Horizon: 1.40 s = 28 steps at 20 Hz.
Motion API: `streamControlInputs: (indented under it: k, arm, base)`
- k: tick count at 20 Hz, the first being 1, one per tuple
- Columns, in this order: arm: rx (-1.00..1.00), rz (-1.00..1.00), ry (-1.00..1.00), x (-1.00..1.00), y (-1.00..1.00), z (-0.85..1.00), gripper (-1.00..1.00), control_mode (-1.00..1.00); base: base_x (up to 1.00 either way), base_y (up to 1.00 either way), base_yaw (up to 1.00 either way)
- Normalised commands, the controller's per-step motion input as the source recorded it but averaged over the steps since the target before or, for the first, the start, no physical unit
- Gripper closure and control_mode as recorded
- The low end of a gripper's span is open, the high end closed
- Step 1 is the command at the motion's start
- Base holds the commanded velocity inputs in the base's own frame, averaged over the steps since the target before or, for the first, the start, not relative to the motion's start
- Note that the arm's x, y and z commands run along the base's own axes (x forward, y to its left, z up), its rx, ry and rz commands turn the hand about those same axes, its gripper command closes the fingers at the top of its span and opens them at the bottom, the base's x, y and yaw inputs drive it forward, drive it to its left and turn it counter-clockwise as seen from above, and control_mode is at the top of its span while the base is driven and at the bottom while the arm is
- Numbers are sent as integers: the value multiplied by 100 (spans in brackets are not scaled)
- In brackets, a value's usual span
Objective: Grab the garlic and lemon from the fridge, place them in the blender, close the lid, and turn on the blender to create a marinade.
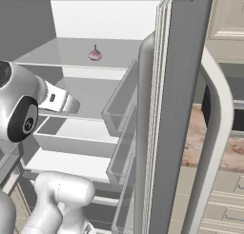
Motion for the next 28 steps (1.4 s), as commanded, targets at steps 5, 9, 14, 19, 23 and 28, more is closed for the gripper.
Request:
streamControlInputs:
  k: [5,9,14,19,23,28]
  arm:
    - [0,-5,-13,34,0,91,-100,-100]
    - [-1,-1,-5,41,0,85,-100,-100]
    - [-3,0,-1,39,0,43,-100,-100]
    - [0,0,4,65,0,-28,-100,-100]
    - [-1,0,9,70,2,-56,-100,-100]
    - [-1,0,1,53,0,-19,-100,-100]
  base:
    - [0,0,0]
    - [0,0,0]
    - [0,0,0]
    - [0,0,0]
    - [0,0,0]
    - [0,0,0]
